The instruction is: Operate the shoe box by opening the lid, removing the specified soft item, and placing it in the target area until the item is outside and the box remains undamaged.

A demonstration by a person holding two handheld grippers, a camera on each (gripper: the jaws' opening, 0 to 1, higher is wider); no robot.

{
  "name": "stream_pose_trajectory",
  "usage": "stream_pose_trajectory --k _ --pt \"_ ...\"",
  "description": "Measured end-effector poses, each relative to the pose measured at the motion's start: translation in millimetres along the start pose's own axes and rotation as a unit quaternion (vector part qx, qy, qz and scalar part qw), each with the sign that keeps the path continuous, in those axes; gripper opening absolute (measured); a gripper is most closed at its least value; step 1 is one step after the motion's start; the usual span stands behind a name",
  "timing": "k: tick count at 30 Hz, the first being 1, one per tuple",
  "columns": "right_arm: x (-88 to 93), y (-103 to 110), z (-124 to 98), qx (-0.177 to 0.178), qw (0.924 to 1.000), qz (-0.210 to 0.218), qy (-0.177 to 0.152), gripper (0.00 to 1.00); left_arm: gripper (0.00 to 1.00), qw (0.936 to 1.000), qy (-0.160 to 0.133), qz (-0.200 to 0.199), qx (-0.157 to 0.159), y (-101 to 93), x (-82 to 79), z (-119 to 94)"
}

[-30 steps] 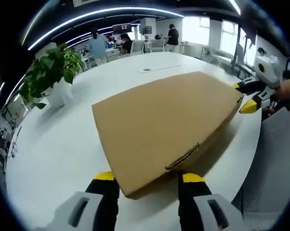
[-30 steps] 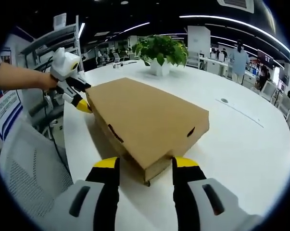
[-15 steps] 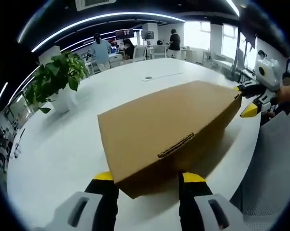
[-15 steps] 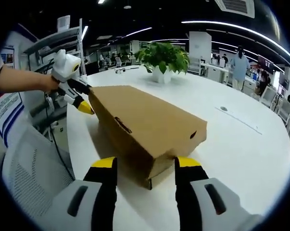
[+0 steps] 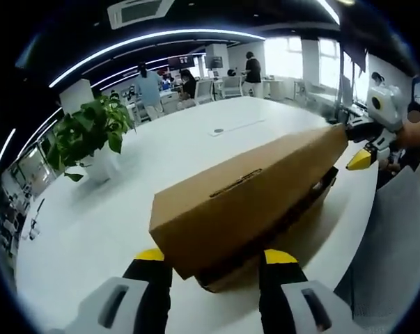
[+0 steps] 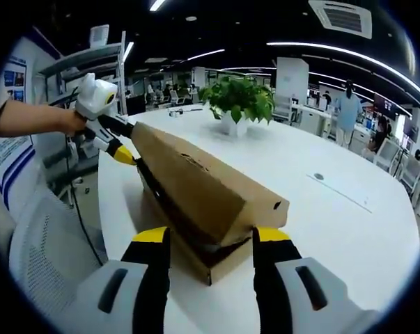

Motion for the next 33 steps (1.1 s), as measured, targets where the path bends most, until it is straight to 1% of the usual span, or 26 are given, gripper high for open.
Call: stream_pose_trajectory --k 5,9,10,15,21,27,33 --pt "-9.8 -5.5 -1.8 0.003 0.9999 0.0 -0.012 0.43 0.49 0.9999 -0.011 -0.002 -0.009 4.1 -10.2 -1.4" --pt "-17.2 -9.4 -2.4 0.005 0.9998 -0.002 -0.018 0.44 0.46 0.9996 -0.02 -0.002 -0.02 8.9 -19.2 -2.0" --pt "-18.1 -10.0 -2.6 0.006 0.9998 -0.002 -0.019 0.44 0.46 0.9994 -0.025 -0.004 -0.024 12.6 -22.4 -0.2" --pt "-28.2 -18.5 -2.5 0.012 0.9994 0.001 -0.031 0.42 0.37 0.9983 -0.035 -0.004 -0.047 22.8 -35.2 0.2" --pt "-40.0 -28.2 -0.3 0.018 0.9989 0.004 -0.044 0.43 0.32 0.9966 -0.047 -0.002 -0.067 33.0 -51.6 3.0" --pt "-48.9 -38.7 1.7 0.025 0.9983 -0.001 -0.053 0.42 0.29 0.9957 -0.054 0.007 -0.075 43.9 -66.2 7.9" --pt "-55.6 -47.5 4.7 0.033 0.9975 0.003 -0.063 0.41 0.26 0.9949 -0.062 0.005 -0.08 53.2 -76.1 13.4"
Point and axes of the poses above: the point that each gripper's makers call its tool centre point, and the gripper's own axes: z roughly forward along the fingers, y roughly to its left, x roughly out of its underside, the point moved 5 cm from there along -z, roughly backward along the fingers, and after that the axes turned 3 degrees about -z, right-handed, at the moved point
